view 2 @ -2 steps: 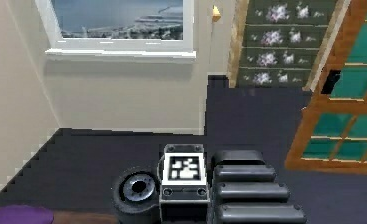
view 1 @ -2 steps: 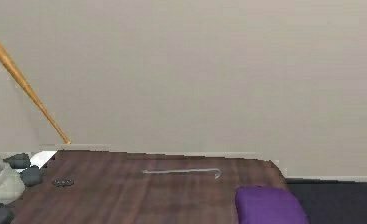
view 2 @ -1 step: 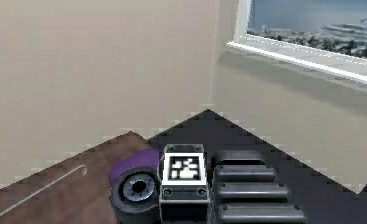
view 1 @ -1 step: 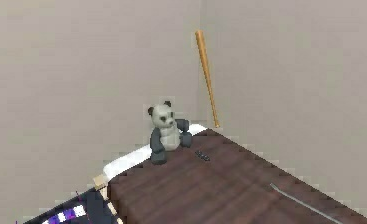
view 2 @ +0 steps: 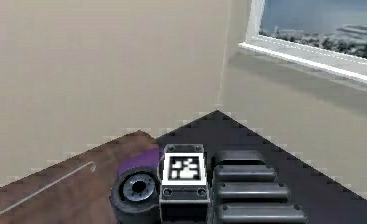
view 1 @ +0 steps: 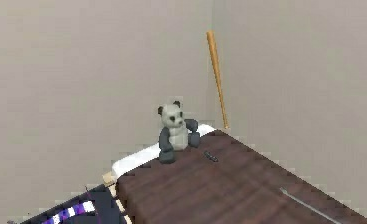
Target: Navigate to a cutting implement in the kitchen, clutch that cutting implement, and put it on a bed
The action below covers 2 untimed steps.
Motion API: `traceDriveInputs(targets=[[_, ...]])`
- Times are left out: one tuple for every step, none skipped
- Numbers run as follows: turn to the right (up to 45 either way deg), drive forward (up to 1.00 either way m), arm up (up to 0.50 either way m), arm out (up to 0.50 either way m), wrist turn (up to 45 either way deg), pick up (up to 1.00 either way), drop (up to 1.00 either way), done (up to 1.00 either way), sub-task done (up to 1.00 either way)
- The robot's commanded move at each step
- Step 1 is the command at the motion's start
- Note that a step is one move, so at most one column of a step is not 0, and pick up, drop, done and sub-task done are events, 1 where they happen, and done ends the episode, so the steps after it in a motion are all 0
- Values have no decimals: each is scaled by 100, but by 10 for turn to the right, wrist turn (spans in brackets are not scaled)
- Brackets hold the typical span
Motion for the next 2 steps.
traceDriveInputs(targets=[[450, 0, 0, 0, 0, 0, 0, 0, 0], [390, 0, 0, 0, 0, 0, 0, 0, 0]])
